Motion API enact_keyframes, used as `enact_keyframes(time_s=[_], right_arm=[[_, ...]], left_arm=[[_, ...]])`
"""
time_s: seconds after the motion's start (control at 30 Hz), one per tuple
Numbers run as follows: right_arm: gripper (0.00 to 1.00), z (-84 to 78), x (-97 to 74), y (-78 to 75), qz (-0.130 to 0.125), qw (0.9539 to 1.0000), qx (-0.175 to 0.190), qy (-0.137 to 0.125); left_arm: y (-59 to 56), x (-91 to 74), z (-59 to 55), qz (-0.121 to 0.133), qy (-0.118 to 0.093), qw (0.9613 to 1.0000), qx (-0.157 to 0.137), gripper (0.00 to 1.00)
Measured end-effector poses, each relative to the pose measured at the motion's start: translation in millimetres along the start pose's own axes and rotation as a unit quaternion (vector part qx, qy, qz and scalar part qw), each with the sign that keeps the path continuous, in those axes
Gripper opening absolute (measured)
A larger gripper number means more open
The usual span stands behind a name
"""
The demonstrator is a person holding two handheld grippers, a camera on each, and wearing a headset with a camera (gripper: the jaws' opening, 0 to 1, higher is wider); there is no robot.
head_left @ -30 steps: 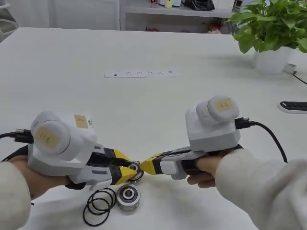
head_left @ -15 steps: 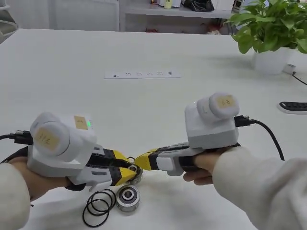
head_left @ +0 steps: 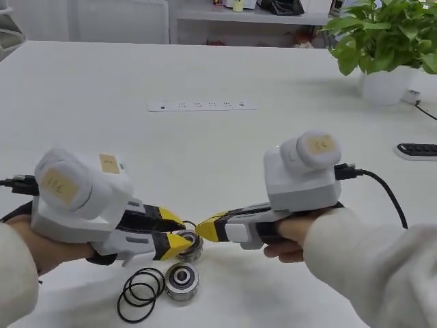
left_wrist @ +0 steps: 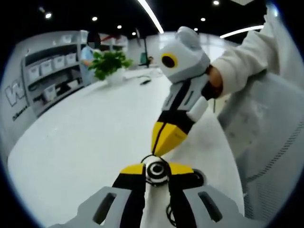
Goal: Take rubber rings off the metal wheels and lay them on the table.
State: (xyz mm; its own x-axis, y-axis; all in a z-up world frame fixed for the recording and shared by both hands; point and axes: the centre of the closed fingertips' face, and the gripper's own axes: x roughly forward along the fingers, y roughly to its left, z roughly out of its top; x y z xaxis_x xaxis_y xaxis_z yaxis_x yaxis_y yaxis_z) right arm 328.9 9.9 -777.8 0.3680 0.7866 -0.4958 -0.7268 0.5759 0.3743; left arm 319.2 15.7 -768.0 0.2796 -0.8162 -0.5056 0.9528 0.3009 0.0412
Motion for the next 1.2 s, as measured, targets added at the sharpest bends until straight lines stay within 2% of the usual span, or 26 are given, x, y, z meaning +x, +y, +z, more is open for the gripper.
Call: enact_keyframes(time_s=[0.27,0.43,0.6,0.83,0.9,1.03,1.2], right_arm=[[0.0,8.6,-2.5,4.2,0.005,0.9998,0.006,-0.017],[0.0,12.3,-2.4,10.5,0.013,0.9996,0.007,-0.023],[0.0,18.1,-2.2,18.1,0.024,0.9991,0.013,-0.033],[0.0,26.3,0.6,35.5,0.042,0.998,0.017,-0.045],[0.0,25.2,2.4,39.6,0.044,0.9981,0.015,-0.041],[0.0,19.9,5.6,43.4,0.043,0.9987,0.005,-0.027],[0.0,12.3,12.2,55.9,0.054,0.9984,0.008,-0.011]], left_arm=[[5.7,-35.2,15.6,0.013,-0.024,0.9996,-0.006,0.34],[9.8,-63.4,17.4,0.029,-0.029,0.9991,-0.01,0.45],[6.1,-88.8,14.4,0.038,-0.029,0.9988,-0.008,0.53],[0.2,-124.6,-6.6,0.065,-0.012,0.9976,-0.02,0.6],[-2.9,-133.1,-14.7,0.076,-0.011,0.9965,-0.032,0.63],[-15.1,-145.9,-33.6,0.082,-0.009,0.9952,-0.053,0.65],[-29.3,-152.8,-47.9,0.079,-0.016,0.9934,-0.081,0.72]])
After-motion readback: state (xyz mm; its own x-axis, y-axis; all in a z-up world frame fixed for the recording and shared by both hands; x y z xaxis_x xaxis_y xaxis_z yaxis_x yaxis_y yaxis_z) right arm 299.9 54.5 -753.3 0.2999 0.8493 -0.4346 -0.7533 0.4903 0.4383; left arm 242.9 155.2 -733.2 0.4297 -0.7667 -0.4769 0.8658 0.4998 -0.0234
